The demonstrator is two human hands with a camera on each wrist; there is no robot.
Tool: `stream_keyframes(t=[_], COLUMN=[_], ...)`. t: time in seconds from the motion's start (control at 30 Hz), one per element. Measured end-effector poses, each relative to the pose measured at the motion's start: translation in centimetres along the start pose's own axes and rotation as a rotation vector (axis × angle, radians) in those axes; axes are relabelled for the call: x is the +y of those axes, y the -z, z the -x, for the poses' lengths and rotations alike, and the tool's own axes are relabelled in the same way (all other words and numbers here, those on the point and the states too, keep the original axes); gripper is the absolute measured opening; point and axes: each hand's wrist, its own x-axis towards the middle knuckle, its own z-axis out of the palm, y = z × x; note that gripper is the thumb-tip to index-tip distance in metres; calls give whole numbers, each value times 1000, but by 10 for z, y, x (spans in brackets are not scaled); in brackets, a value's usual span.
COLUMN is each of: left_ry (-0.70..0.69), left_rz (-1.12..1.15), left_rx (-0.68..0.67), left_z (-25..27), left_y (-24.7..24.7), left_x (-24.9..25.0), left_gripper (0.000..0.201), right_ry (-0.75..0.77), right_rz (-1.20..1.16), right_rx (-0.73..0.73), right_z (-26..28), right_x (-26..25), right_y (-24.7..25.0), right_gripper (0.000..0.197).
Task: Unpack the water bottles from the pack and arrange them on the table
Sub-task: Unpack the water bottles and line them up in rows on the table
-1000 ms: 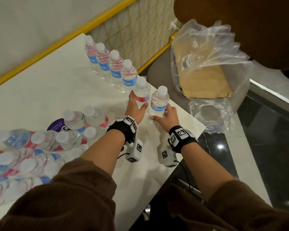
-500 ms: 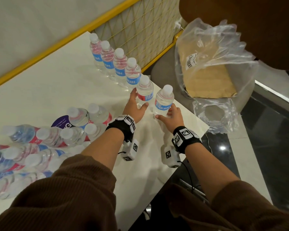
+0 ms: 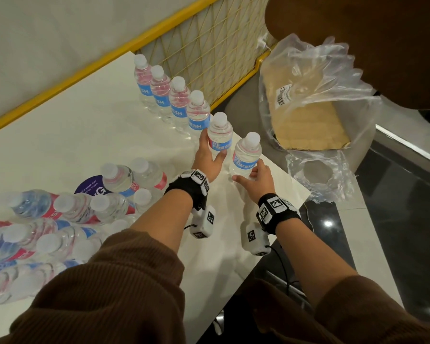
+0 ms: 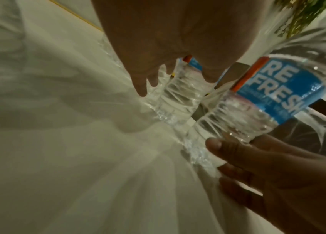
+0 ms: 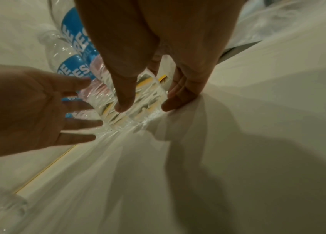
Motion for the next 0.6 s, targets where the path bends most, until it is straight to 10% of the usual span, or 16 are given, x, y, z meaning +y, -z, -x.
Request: stream_keyframes(t=[0.23,0.6], left_ry=[193,132], left_rz=[-54,-26], left_rx=[191,170], left_z=[3,-16], left_y=[-15,-13], left_x=[-16,-27], left_gripper=[100,69], right_ry=[-17,-33], right_rz=[18,29], right_rx=[45,3], right_z=[1,0], right_x=[4,1], right_y=[2,4], right_gripper=[76,69])
